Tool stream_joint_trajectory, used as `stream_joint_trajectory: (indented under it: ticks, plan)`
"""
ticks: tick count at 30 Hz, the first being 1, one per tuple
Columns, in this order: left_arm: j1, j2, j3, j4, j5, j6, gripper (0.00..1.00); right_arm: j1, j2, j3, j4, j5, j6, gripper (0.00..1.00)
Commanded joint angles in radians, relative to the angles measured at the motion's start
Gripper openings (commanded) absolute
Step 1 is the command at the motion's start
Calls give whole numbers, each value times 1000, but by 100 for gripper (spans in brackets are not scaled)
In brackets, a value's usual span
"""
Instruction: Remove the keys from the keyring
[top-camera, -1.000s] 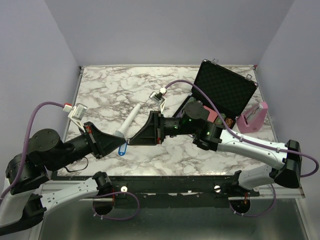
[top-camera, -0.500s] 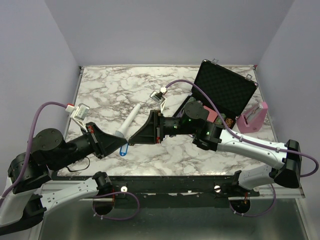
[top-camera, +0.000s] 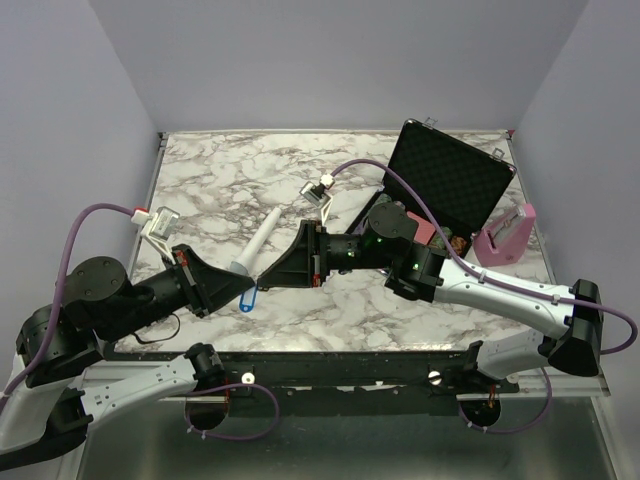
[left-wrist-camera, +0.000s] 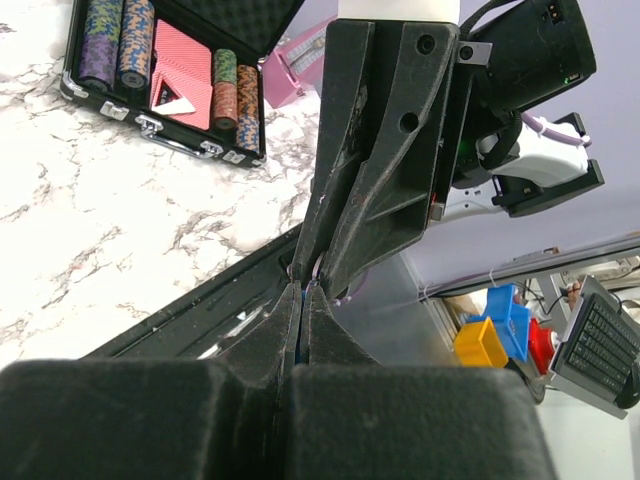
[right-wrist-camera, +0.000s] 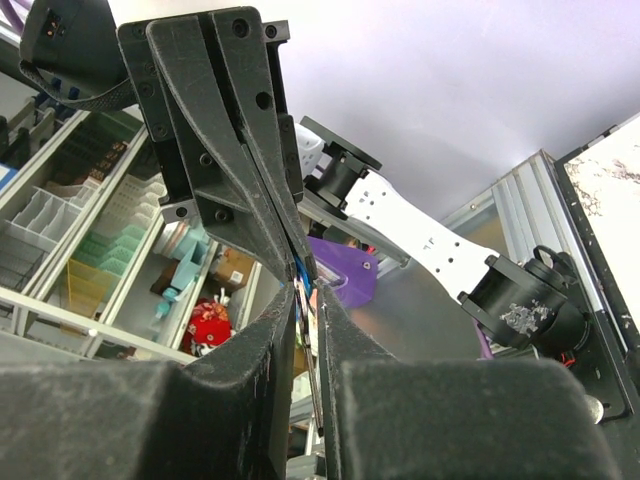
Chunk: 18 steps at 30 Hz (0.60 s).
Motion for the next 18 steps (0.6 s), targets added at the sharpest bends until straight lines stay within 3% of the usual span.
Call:
stream_joint_trajectory:
  ticks: [1, 4, 8, 13, 14, 15, 17, 18]
  plan:
    - [5, 3, -14, 16, -10, -11, 0, 8, 17, 25, -26, 14, -14, 20]
    - [5, 2, -20, 21, -7, -14, 0, 8, 19, 27, -27, 12, -16, 17]
    - [5, -3, -25, 22, -10, -15, 0, 8, 17, 27, -35, 15, -20, 1]
    - [5, -12, -19, 14, -23, -17, 0, 10, 5, 16, -41, 18, -25, 1]
    - [5, -17, -17, 14, -23, -14, 4, 10, 0, 13, -40, 18, -26, 1]
    - [5, -17, -14, 14, -22, -11, 11, 8, -3, 10, -34, 17, -25, 1]
    - [5, -23, -2, 8, -23, 0, 58, 8, -12, 2, -31, 15, -31, 1]
    - [2, -24, 9, -2, -33, 3, 75, 10, -18, -1, -34, 14, -33, 1]
